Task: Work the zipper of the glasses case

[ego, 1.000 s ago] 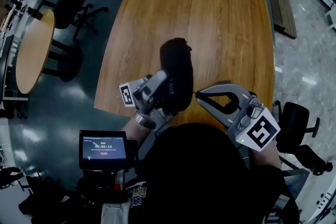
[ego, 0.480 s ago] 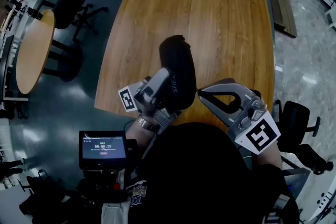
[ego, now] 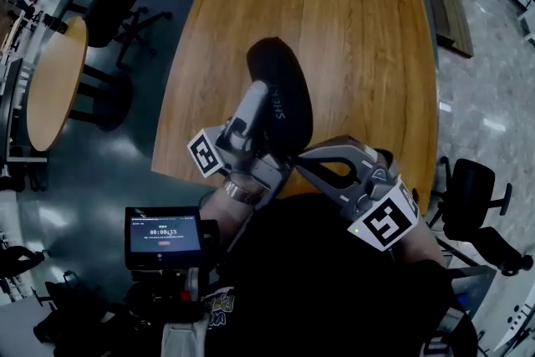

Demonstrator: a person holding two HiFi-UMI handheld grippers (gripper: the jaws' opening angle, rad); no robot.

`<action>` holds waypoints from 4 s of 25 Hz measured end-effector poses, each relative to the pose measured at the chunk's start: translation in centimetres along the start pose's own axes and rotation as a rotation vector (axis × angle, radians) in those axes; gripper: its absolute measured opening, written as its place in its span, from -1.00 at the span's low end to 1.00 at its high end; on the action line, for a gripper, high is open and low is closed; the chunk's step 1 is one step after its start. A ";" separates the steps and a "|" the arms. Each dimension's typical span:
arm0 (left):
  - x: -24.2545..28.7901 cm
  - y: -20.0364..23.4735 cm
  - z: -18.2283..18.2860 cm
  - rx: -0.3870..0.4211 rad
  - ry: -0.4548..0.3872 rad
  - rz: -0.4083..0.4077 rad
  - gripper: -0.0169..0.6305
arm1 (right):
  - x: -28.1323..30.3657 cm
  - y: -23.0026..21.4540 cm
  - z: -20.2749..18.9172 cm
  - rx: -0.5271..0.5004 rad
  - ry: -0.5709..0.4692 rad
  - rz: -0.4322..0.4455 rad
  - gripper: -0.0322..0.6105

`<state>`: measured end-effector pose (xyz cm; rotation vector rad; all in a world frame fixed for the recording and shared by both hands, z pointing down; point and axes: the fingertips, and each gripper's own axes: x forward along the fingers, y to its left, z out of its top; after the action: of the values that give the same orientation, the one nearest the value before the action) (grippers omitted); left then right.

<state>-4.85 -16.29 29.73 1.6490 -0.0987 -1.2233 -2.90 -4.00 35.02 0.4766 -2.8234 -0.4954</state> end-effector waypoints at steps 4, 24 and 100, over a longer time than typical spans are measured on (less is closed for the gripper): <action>-1.0 1.7 0.6 0.169 -0.048 0.129 -0.17 | 0.6 -0.2 -2.0 0.035 0.056 -0.029 -0.89; -5.0 3.5 3.0 0.147 -0.186 0.191 -0.16 | -1.5 -3.9 -4.4 0.253 0.035 -0.205 -0.89; -17.3 8.3 -4.6 0.603 0.547 0.624 -0.45 | 1.5 -4.1 -33.9 0.524 0.478 -0.151 0.05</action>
<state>-5.82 -6.95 47.09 2.1822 -0.6352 -0.2469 6.39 -17.94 64.81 0.7852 -2.4281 0.3168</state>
